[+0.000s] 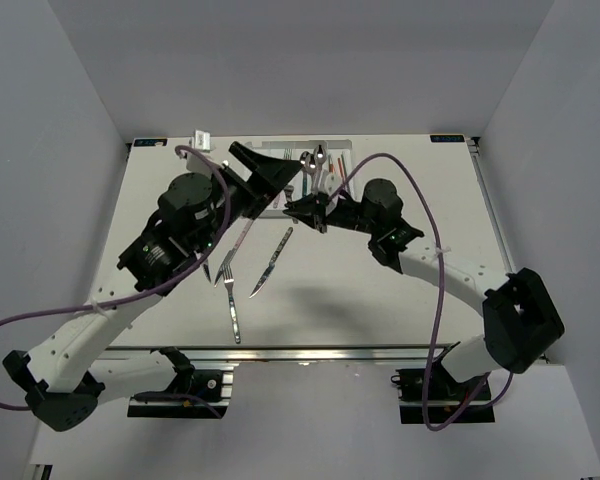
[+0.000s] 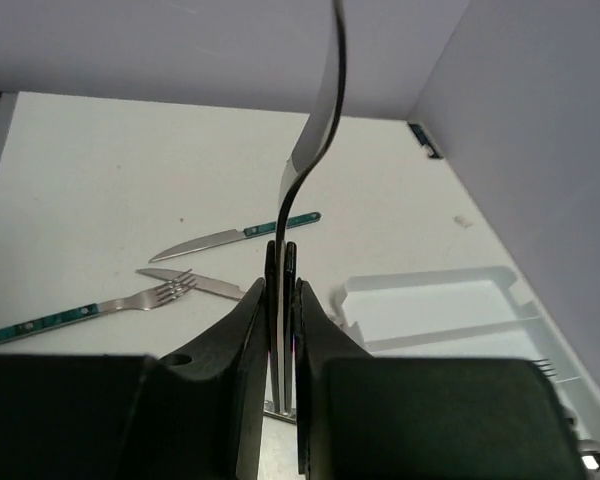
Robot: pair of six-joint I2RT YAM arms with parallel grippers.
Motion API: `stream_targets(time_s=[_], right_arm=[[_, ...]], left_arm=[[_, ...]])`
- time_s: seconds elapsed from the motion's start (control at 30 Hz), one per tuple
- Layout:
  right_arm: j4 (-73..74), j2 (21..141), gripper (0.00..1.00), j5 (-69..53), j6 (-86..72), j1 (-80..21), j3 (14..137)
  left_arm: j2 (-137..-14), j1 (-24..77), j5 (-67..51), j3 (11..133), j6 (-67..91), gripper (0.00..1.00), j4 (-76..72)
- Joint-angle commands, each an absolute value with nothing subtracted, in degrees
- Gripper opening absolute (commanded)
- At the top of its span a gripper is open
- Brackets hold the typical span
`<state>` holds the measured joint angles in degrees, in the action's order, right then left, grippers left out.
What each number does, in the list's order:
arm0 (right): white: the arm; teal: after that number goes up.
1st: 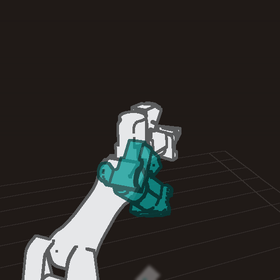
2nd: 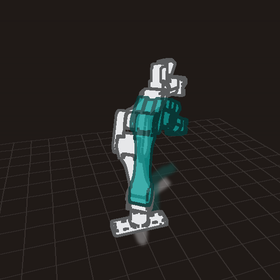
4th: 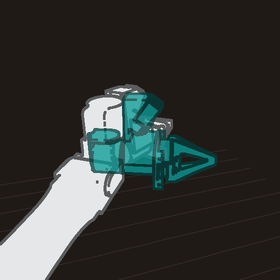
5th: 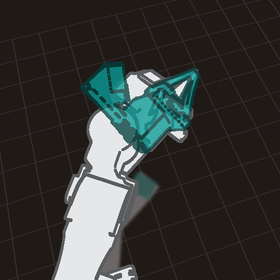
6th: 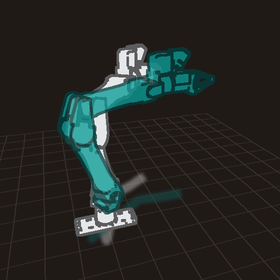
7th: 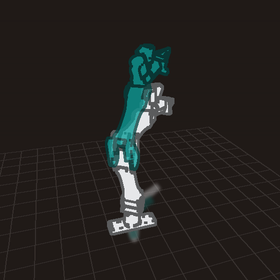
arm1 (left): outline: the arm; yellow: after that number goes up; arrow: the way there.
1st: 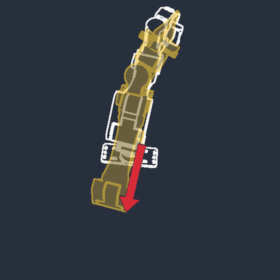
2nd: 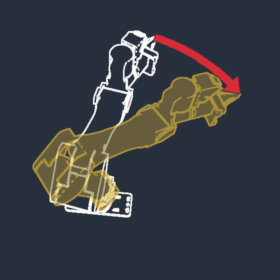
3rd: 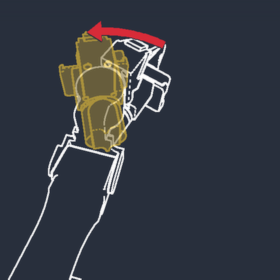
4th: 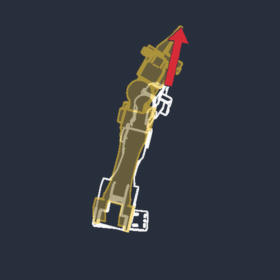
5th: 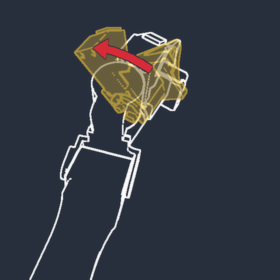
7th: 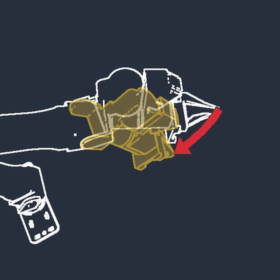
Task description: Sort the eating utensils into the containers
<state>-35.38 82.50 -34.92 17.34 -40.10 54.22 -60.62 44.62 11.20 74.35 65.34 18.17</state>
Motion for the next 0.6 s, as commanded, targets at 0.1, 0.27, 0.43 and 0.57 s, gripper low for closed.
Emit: stream_targets(time_s=[0.1, 0.27, 0.43, 0.57], right_arm=[[-20.2, 98.0, 0.00, -38.0, -8.6, -34.5, 69.9], [-17.6, 108.4, 0.00, -35.9, -28.1, -30.2, 80.7], [-6.1, 123.5, 0.00, -36.7, -35.3, -27.7, 101.9], [0.6, 134.1, 0.00, -36.1, -36.9, -27.2, 117.5]], left_arm=[[-62.3, 44.0, 30.2, 83.8, 46.4, 0.98, 24.7], [-55.8, 44.0, 35.7, 77.7, 42.5, 0.98, 28.4], [-48.9, 44.0, 32.2, 69.2, 37.0, 0.98, 27.5], [-44.0, 44.0, 29.4, 64.3, 30.7, 0.98, 27.0]])
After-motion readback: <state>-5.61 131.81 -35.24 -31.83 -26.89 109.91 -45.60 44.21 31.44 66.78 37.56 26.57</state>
